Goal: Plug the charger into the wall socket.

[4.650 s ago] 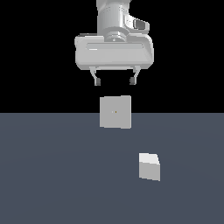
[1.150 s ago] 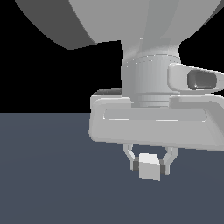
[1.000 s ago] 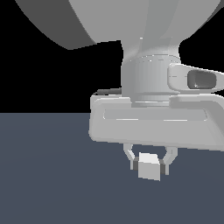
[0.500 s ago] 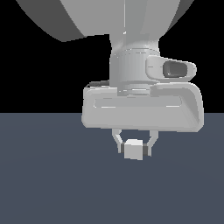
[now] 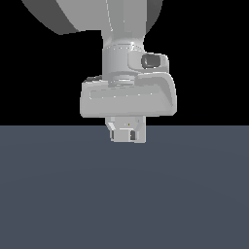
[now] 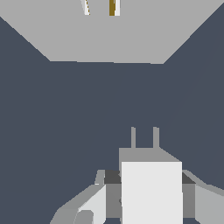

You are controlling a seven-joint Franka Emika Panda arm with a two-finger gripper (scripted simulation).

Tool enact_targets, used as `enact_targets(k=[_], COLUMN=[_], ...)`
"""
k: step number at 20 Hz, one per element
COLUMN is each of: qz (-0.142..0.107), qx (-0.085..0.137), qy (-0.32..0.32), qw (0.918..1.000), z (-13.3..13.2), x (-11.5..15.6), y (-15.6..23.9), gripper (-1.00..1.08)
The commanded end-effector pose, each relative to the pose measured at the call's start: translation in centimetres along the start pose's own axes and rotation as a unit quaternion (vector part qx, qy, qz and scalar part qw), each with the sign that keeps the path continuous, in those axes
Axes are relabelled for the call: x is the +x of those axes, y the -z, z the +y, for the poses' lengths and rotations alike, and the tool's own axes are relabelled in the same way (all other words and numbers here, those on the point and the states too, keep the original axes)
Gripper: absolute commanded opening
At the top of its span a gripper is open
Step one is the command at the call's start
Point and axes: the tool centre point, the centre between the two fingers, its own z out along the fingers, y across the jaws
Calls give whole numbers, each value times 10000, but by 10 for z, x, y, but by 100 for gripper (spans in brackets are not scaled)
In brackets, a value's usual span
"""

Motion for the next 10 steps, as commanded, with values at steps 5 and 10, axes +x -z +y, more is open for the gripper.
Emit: enact_targets(k=[5, 10], qz=[-4, -5], qx=[-7, -7], qy=[-98, -118], qw=[10000, 9999], z=[-21, -26], x=[17, 22], y=[17, 21], gripper=[-100, -100])
